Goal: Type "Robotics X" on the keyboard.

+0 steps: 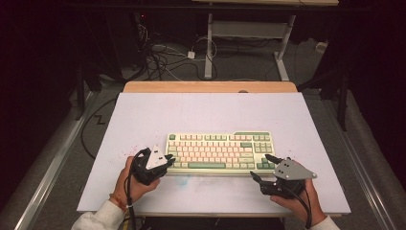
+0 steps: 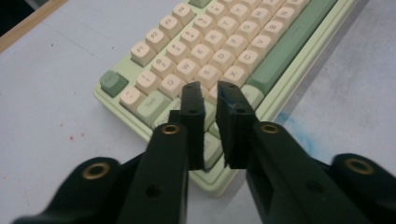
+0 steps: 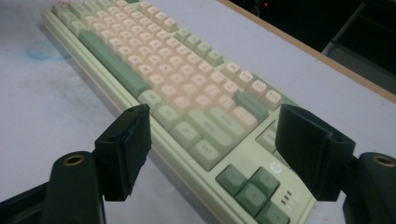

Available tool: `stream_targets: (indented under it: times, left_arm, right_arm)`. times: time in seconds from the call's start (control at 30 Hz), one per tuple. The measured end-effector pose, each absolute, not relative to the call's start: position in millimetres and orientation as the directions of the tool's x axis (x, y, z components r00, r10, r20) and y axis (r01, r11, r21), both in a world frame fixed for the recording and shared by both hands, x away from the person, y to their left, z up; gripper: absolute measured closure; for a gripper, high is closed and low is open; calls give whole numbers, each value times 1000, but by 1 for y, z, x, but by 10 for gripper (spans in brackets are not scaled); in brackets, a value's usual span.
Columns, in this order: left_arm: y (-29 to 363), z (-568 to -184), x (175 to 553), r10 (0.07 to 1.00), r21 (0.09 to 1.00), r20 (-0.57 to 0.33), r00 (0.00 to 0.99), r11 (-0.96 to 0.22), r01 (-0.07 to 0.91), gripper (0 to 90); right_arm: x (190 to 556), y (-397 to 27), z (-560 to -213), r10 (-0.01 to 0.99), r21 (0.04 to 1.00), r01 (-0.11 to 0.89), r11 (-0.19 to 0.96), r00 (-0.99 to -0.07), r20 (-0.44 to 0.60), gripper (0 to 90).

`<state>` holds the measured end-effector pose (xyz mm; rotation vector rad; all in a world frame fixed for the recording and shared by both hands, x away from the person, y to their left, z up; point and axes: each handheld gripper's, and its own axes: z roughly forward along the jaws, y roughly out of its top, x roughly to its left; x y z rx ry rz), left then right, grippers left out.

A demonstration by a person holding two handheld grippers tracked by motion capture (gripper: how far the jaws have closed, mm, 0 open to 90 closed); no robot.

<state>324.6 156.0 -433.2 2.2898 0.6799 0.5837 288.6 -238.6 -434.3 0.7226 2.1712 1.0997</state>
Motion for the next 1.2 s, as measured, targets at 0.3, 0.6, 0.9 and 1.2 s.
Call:
stream_targets:
  times: [0.3, 0.6, 0.9, 1.2]
  left_arm:
    - [118, -422, 350, 558, 684, 210, 803, -671, 288, 872]
    - [80, -424, 374, 517, 646, 194, 834, -707, 288, 858]
    - [66, -432, 389, 517, 608, 187, 836, -729, 314, 848]
    - [58, -443, 402, 531, 548, 210, 821, -760, 351, 860]
  right_arm:
    - [282, -242, -439, 687, 827, 206, 523, -677, -265, 276]
    - [283, -240, -443, 674, 819, 207, 536, -689, -267, 277]
    - [284, -240, -444, 668, 815, 206, 542, -694, -269, 278]
    - [285, -237, -447, 654, 797, 211, 566, -704, -278, 283]
